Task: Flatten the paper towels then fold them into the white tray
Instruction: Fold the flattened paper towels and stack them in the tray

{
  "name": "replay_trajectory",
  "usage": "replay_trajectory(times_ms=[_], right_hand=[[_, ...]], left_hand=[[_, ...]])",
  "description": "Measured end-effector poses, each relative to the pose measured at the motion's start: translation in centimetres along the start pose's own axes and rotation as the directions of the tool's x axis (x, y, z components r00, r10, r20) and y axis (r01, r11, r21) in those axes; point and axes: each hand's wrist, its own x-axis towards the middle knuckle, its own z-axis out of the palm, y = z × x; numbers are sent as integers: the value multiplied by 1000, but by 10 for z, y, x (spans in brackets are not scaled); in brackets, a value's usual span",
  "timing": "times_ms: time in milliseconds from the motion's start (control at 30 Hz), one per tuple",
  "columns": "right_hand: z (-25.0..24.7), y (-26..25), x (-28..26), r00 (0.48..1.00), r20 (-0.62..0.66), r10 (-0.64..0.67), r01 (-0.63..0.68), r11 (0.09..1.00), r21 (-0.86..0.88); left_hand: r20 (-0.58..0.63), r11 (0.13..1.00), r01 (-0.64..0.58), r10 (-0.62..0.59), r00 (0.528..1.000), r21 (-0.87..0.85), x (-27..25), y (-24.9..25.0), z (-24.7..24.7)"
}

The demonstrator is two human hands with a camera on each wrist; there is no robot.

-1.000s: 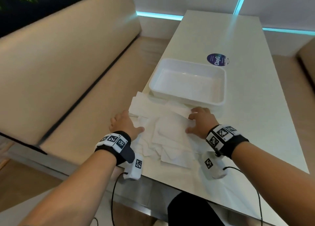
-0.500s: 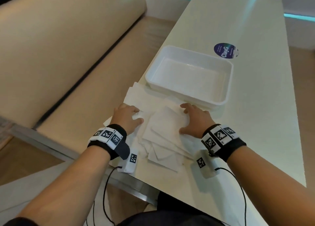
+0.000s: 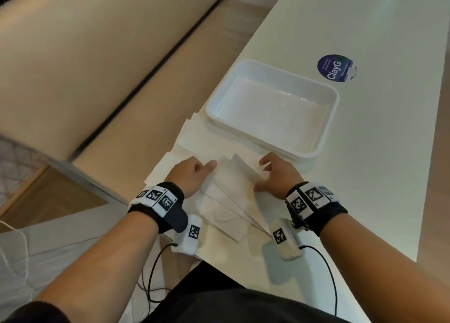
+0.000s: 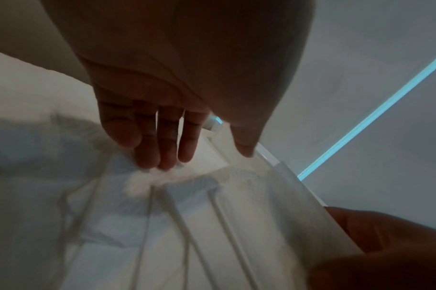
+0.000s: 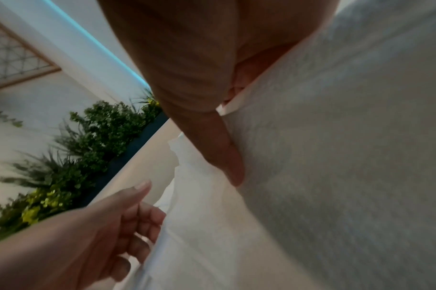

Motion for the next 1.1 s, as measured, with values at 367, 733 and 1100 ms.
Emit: replay_trajectory(times_ms=[367,733,1100], right_hand=[[-9,4,4,993,72,-97,92,993,81],[-21,-20,4,989,-74,-130,150,891,428],[-35,-45,19,981,-171,-87,174,774,609]], left_hand=[[107,977,-134,153,982,-167,0,5,-1],[19,619,-109,197,980,-777,15,25,-42],[274,222,192,441,855,-956,20,23,-55]])
